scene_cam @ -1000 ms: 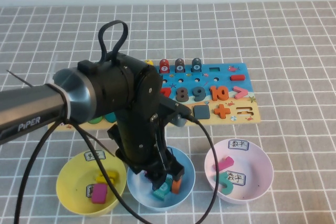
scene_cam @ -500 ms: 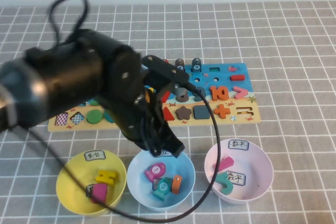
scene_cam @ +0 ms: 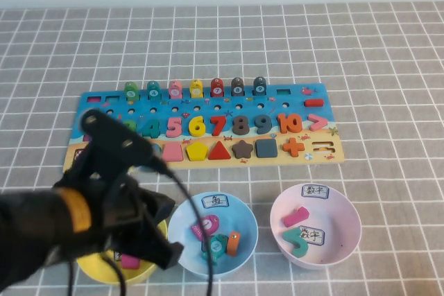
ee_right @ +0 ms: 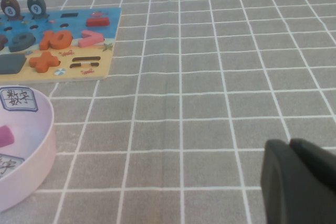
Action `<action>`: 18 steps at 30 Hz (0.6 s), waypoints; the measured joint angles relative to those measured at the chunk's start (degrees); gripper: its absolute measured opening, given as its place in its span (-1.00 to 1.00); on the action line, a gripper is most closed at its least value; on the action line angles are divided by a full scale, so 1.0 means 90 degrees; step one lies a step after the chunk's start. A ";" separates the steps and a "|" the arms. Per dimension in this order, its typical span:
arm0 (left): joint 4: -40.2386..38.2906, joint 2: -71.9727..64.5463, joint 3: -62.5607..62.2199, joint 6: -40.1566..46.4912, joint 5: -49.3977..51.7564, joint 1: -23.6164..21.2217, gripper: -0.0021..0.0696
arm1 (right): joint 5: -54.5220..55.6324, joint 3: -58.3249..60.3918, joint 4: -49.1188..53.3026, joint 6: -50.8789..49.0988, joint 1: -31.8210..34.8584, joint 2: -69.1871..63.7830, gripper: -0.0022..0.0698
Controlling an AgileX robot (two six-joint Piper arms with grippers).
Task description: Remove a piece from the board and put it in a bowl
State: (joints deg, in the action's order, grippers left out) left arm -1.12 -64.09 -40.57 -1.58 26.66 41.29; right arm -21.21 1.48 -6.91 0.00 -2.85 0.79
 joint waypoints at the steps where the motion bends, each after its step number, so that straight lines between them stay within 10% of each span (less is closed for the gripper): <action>1: 0.0000 0.0180 0.0213 -0.0115 -0.0292 0.0000 -0.94 | 0.0000 0.0000 0.0000 0.0000 0.0000 0.0000 -0.99; 18: 0.0199 0.1414 0.1427 -0.0428 -0.1164 0.0000 -0.94 | 0.0000 0.0000 0.0000 0.0000 0.0000 0.0000 -0.99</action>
State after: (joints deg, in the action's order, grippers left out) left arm 0.67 -51.36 -27.73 -5.43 16.18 41.29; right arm -21.21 1.48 -6.91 0.00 -2.85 0.79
